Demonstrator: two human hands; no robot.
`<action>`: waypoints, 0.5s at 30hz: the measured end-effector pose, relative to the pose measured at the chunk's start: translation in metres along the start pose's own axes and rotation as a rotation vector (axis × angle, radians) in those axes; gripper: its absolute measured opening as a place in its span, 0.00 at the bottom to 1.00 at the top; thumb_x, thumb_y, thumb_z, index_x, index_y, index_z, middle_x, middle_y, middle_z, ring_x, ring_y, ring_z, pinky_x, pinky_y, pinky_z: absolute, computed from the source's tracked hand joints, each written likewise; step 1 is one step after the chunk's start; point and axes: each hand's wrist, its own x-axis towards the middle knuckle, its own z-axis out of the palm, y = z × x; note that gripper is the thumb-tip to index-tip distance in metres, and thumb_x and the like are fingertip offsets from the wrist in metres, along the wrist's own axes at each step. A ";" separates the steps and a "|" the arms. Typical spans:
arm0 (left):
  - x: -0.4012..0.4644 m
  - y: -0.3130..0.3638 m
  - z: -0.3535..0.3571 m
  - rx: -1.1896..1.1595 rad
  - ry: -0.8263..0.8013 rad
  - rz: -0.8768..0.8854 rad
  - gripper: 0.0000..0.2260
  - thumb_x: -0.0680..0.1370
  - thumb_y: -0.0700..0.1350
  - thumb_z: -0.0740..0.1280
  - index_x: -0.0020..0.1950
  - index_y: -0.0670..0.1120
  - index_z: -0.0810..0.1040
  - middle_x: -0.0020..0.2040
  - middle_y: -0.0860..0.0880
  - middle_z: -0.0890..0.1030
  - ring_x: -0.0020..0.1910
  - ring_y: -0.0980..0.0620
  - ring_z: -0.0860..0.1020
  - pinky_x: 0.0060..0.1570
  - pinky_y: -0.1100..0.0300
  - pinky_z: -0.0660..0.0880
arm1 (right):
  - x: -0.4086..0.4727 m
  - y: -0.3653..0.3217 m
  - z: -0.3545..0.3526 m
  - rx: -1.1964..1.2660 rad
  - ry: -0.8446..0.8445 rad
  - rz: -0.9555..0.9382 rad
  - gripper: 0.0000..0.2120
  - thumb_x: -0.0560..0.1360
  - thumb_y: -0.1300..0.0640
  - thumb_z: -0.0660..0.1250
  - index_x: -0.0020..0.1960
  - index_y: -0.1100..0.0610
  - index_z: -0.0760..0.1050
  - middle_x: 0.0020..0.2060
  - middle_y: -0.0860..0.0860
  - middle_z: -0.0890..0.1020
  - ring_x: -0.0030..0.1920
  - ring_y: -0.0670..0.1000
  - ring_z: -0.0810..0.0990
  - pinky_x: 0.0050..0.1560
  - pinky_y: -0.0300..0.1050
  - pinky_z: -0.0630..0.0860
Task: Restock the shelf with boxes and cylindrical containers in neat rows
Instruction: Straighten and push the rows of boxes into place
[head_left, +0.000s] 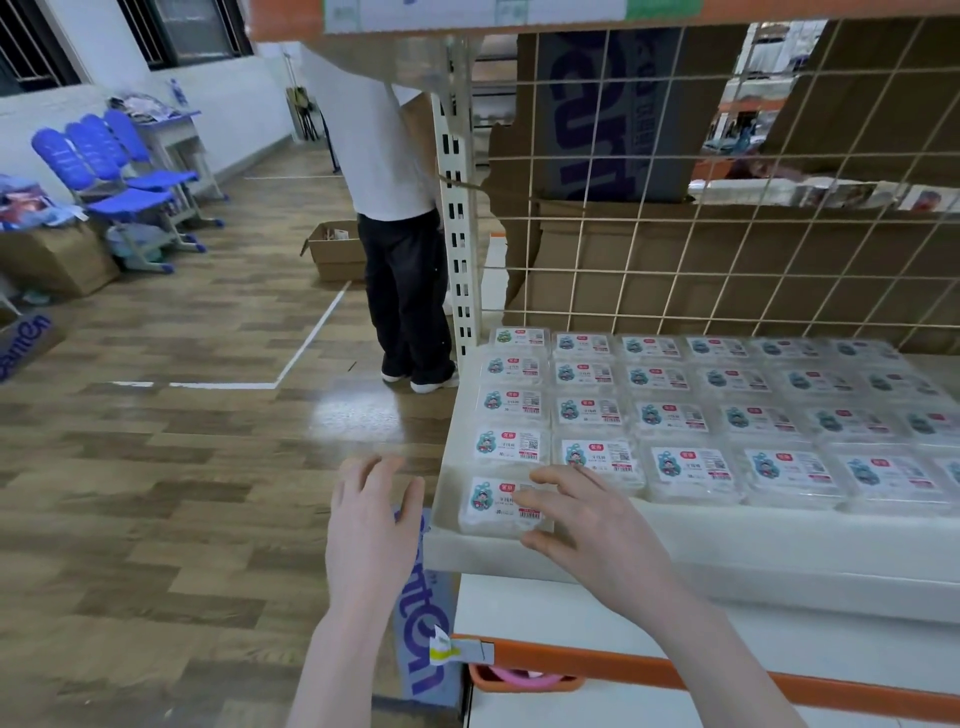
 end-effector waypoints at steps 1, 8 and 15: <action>-0.002 0.001 0.000 -0.006 -0.007 0.006 0.15 0.78 0.46 0.64 0.65 0.46 0.75 0.65 0.48 0.72 0.65 0.47 0.68 0.59 0.55 0.67 | 0.000 -0.001 0.001 0.002 0.019 0.004 0.15 0.62 0.50 0.74 0.49 0.50 0.81 0.48 0.49 0.81 0.47 0.49 0.79 0.47 0.40 0.77; -0.014 0.008 -0.002 -0.031 0.000 0.053 0.15 0.78 0.46 0.63 0.65 0.47 0.75 0.64 0.50 0.73 0.64 0.49 0.67 0.55 0.60 0.65 | -0.010 -0.007 -0.002 -0.037 0.122 0.047 0.17 0.72 0.46 0.59 0.53 0.52 0.79 0.51 0.49 0.81 0.52 0.48 0.75 0.55 0.40 0.71; -0.026 0.010 -0.004 -0.067 0.018 0.055 0.14 0.78 0.45 0.63 0.64 0.46 0.75 0.64 0.49 0.73 0.64 0.48 0.68 0.56 0.56 0.67 | -0.041 0.008 -0.024 -0.111 0.231 0.232 0.15 0.73 0.52 0.60 0.52 0.57 0.80 0.46 0.51 0.81 0.48 0.50 0.75 0.50 0.41 0.70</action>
